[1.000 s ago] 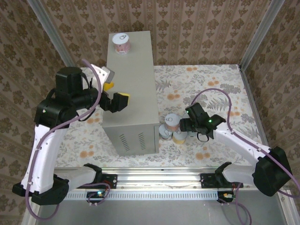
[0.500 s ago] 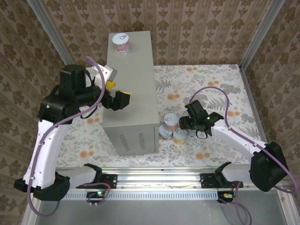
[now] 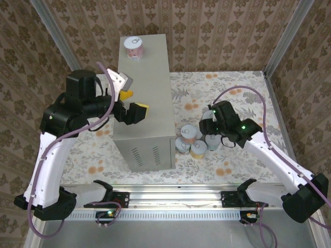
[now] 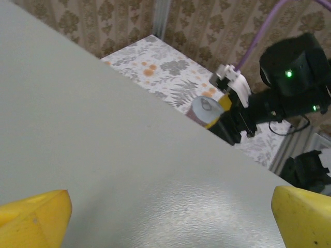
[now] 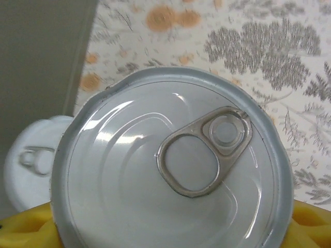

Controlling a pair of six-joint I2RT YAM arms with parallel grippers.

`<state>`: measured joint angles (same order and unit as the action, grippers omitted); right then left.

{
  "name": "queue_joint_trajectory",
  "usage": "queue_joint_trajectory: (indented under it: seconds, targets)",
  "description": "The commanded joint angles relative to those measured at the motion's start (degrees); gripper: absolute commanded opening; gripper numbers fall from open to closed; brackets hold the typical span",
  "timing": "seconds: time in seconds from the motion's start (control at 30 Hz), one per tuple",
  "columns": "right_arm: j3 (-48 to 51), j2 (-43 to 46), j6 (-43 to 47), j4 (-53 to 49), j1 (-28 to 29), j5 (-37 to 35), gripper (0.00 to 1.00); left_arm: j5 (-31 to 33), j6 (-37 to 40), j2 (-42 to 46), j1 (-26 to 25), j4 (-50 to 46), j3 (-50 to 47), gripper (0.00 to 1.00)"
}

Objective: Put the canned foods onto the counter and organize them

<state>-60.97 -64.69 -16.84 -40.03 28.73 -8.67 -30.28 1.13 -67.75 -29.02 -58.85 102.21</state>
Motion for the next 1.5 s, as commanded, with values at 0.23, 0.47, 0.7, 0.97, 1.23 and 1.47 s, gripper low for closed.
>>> queue_joint_trajectory:
  seconds: [0.23, 0.47, 0.7, 0.97, 1.23, 1.47]
  targets:
    - [-18.4, 1.3, 7.8, -9.1, 0.0, 11.5, 0.67, -0.2, 3.8, -1.8, -5.9, -5.6, 4.6, 1.0]
    - [-30.2, -1.4, 11.9, -12.8, 1.8, 22.8, 0.66, 2.2, 4.5, -2.7, -9.1, -7.3, 6.6, 1.0]
    - [-40.8, -6.8, 13.5, -15.7, 6.1, 30.0, 0.66, 5.1, 5.1, -2.0, -13.5, -5.4, 5.9, 1.0]
    - [-49.0, -11.8, 13.0, -16.4, 10.3, 36.8, 0.66, 10.3, 7.1, -1.7, -19.8, -2.9, 4.6, 1.0]
    - [-53.3, -14.7, 12.1, -16.8, 12.7, 40.1, 0.67, 16.5, 9.0, -1.3, -23.9, -1.4, 2.6, 1.0]
    - [-53.9, -17.0, 11.3, -16.1, 14.9, 41.1, 0.67, 19.2, 10.0, -0.7, -26.7, 0.9, 0.2, 0.95]
